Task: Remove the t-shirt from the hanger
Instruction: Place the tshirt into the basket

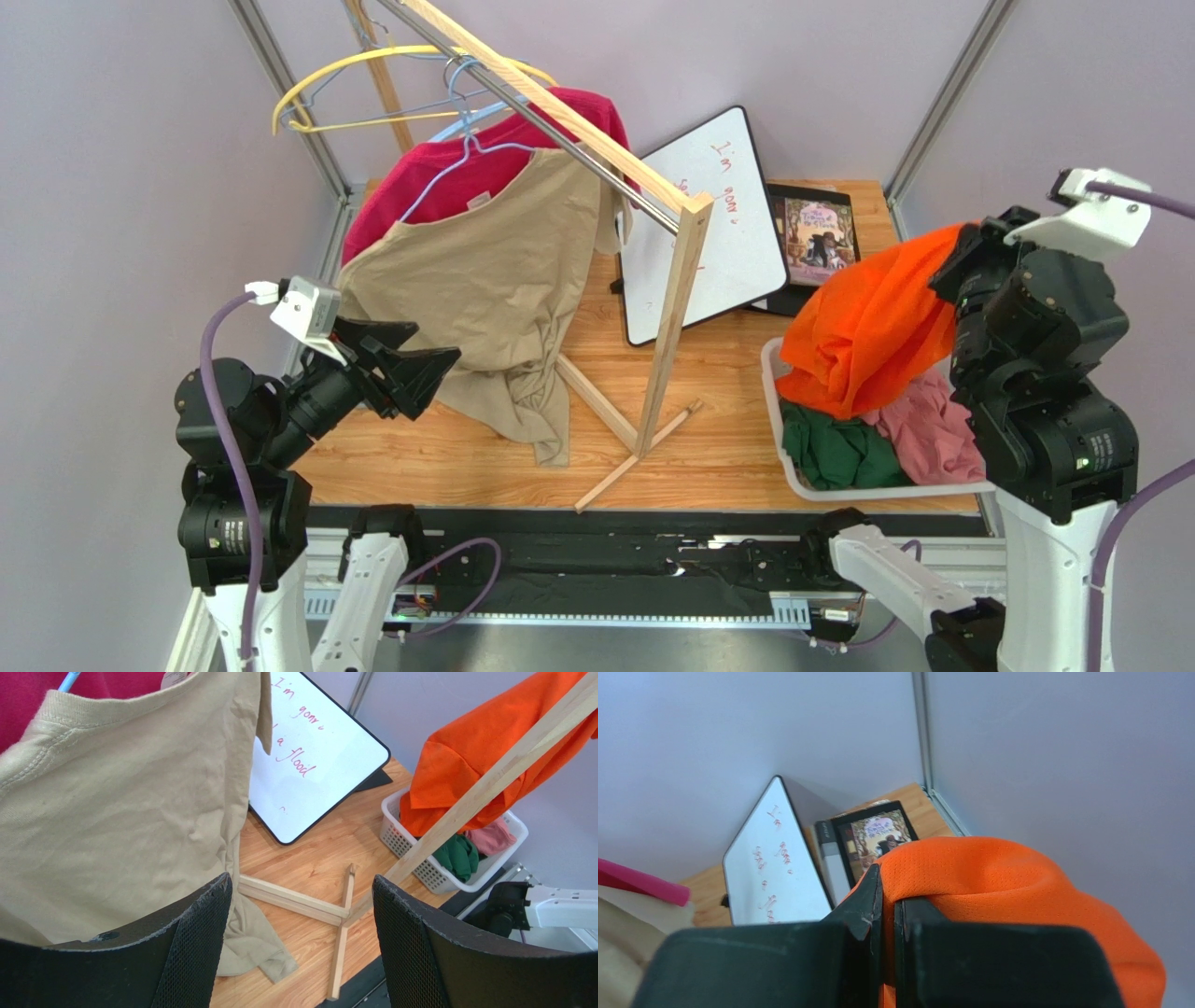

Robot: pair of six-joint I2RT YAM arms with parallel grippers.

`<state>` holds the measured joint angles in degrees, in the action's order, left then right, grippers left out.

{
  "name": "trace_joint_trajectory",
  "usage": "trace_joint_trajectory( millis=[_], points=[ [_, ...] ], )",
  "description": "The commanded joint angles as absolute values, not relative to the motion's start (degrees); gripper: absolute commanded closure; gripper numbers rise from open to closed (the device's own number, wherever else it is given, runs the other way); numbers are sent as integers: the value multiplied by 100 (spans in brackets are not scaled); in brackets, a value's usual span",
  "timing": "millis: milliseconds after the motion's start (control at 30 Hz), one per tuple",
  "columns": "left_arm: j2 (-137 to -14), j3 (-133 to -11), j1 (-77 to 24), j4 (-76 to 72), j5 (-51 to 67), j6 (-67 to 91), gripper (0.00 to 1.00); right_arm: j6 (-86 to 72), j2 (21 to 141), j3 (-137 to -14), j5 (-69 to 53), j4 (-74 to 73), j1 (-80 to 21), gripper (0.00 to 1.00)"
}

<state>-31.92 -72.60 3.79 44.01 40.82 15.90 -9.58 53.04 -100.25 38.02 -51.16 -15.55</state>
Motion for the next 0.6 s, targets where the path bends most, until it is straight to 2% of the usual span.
trace_joint_trajectory(
  millis=[0,133,233,400,567],
  points=[
    [-3305,-7436,273,4395,4069,1389,23,-642,4809,-9450,4438,-5045,-1538,100],
    [-3340,-7470,229,4395,4122,1415,23,-939,4790,-9009,5437,-5369,-1538,100],
    [-3322,-7523,229,4386,4131,1441,23,-1825,4615,-8641,5686,-5790,-1538,100],
    [-3243,-7523,237,4360,4131,1582,23,-3677,4359,-7165,5266,-5809,-1538,100],
    [-3357,-7655,229,4412,3991,1740,23,-5280,4921,-5682,4623,-6012,-1319,100]
  ],
)
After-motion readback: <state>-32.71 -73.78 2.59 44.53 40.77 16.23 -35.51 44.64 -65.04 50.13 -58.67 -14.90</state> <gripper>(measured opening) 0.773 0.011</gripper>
